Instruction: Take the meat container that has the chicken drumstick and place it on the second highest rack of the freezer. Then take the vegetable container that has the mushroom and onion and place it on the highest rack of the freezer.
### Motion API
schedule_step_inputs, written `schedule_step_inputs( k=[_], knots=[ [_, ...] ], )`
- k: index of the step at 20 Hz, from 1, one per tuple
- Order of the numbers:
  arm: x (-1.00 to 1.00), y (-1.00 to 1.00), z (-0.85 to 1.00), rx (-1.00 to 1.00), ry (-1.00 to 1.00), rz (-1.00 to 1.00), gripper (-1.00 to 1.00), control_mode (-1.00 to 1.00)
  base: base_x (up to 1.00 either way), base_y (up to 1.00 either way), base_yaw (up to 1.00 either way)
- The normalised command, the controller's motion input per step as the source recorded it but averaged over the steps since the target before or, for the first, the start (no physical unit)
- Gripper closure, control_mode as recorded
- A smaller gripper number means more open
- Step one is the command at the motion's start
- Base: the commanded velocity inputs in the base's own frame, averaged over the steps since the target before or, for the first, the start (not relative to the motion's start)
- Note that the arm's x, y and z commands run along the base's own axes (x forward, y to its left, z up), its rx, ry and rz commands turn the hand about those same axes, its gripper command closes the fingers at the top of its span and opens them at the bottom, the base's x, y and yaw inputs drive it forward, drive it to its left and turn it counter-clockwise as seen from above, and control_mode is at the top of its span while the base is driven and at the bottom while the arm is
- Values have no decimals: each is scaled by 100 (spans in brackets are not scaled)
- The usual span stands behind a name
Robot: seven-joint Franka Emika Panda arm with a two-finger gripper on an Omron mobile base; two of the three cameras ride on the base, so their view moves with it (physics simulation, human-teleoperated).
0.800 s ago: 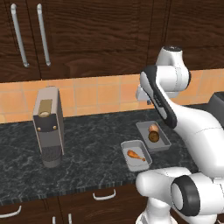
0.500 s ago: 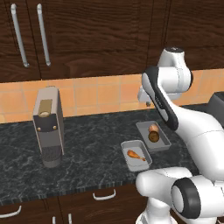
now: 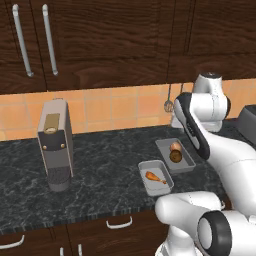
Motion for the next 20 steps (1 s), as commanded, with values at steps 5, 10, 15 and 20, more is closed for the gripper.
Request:
schedule_step_inputs(
  k=[5, 10, 15, 20],
  knots=[
    [-6, -21, -73, 11, 2, -24, -100, -100, 0, 0, 0],
    [0, -2, -63, 6, 0, -21, -100, -100, 0, 0, 0],
    [0, -7, -64, 3, 5, -21, -100, -100, 0, 0, 0],
    [0, -18, -55, 7, 10, -17, -100, -100, 0, 0, 0]
  ],
)
